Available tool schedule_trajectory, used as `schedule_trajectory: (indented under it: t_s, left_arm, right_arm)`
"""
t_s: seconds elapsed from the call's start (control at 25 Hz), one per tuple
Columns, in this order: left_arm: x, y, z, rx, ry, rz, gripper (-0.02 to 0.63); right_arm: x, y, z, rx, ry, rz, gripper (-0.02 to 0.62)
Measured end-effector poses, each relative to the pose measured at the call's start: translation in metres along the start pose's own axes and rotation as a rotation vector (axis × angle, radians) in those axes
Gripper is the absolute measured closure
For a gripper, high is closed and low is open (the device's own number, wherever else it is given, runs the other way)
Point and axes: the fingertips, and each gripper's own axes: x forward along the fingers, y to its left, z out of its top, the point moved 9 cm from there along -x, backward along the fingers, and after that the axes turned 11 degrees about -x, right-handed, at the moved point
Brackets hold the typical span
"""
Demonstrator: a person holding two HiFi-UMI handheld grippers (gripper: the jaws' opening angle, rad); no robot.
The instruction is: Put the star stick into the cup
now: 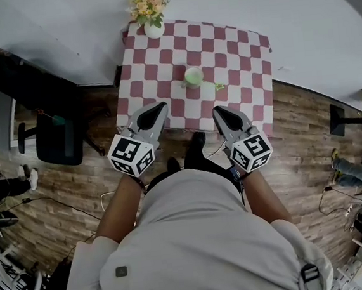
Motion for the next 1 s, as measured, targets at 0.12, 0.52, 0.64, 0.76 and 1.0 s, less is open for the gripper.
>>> schedule_trajectory:
  t_s: [0.12,0.52,0.64,0.76,1.0]
  left_arm:
    - [-0.011,-0.009,0.006,0.021,-0.016,-0.017,0.603]
    - [-0.058,-0.027,0.021,0.089,-0.064,-0.032,0.603]
    - [-0.071,-0.029,0.022,0.099,-0.074,-0.033,0.603]
    - [-0.082,-0.033,0.018,0.1,-0.078,-0.039,0.603]
    - [-0.093,-0.036,0.013,0.083,-0.07,-0.064,0.603]
  right_arm:
    - [-0.008,0.012,0.014,-0.022,-0.039,-0.017,0.575]
    - [-0.023,0.048,0.041,-0.087,-0.115,-0.043,0.586]
    - [-0.025,0.057,0.046,-0.104,-0.127,-0.049,0.586]
    - [-0.033,0.066,0.048,-0.116,-0.139,-0.074,0.586]
    - [-0.048,0.086,0.052,-0.124,-0.147,-0.099,0.586]
